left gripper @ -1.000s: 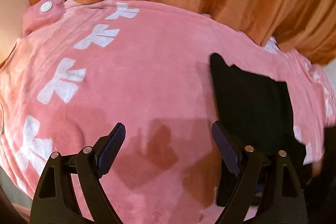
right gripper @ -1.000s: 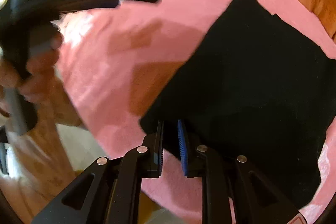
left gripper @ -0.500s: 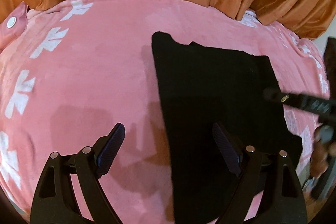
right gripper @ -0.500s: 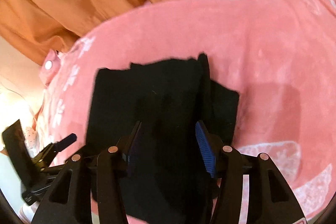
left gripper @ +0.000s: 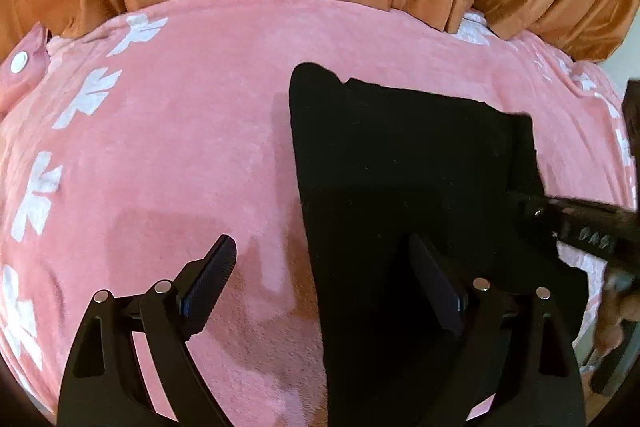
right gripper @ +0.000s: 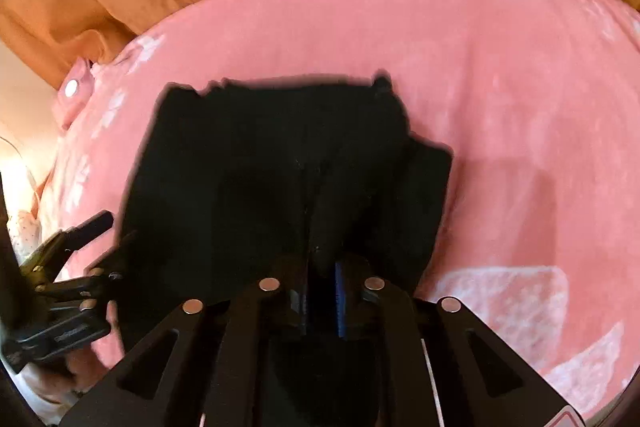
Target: Fold small clothes
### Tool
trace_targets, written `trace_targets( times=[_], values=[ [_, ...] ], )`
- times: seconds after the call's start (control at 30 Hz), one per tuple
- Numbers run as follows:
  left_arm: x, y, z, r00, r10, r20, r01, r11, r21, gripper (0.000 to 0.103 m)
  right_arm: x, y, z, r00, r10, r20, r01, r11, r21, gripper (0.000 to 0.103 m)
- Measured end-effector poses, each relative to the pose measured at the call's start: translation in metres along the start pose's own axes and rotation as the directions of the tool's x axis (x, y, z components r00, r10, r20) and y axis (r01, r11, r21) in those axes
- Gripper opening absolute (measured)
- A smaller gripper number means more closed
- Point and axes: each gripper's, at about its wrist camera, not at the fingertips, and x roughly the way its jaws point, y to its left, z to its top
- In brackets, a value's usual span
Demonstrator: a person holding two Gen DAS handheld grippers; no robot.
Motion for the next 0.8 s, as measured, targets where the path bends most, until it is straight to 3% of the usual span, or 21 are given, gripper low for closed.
trace_targets(
  times=[0.17, 0.23, 0.37, 0.47, 0.57, 0.63, 0.7, 0.8],
  values=[
    [-0.003, 0.003, 0.0, 1.0, 0.003, 0.002, -0.003, 1.0, -0.001, 0.085, -0.056, 0.006, -0.007, 0.996, 0.037, 0.084, -0.035, 0.999, -0.024, 0.01],
    [-0.003, 0.002, 0.0, 1.0, 0.004, 0.0, -0.004, 1.0, 0.0, 0.085, -0.061, 0.013, -0.015, 0.997, 0.051, 0.061, -0.047, 0.997, -0.062, 0.01],
    [-0.001, 0.001, -0.001, 1.0, 0.011, -0.002, -0.011, 1.0, 0.011, 0.086, -0.01, 0.025, -0.035, 0.989, -0.054, -0.135, 0.032, 0.986, -0.161, 0.009],
    [-0.001, 0.002, 0.0, 1.0, 0.012, -0.005, -0.012, 1.0, 0.012, 0.086, -0.015, 0.031, -0.032, 0.992, -0.063, -0.114, 0.042, 0.982, -0.184, 0.01],
    [-0.002, 0.003, -0.001, 1.0, 0.006, -0.009, -0.006, 1.0, 0.005, 0.086, -0.039, 0.03, -0.033, 0.997, -0.007, -0.077, -0.006, 0.987, -0.16, 0.012],
    [-0.003, 0.006, -0.001, 1.0, -0.013, -0.021, 0.013, 1.0, -0.006, 0.085, -0.042, 0.029, -0.038, 0.997, -0.017, -0.076, 0.004, 0.985, -0.175, 0.012],
    [-0.005, 0.009, -0.002, 0.998, -0.055, -0.038, 0.054, 0.998, -0.026, 0.085, -0.021, 0.025, -0.046, 0.988, -0.055, -0.145, 0.028, 0.983, -0.179, 0.011],
    [-0.01, 0.015, -0.002, 0.988, -0.144, -0.046, 0.141, 0.988, -0.069, 0.085, -0.022, 0.026, -0.043, 0.99, -0.035, -0.137, 0.009, 0.982, -0.191, 0.01]
  ],
)
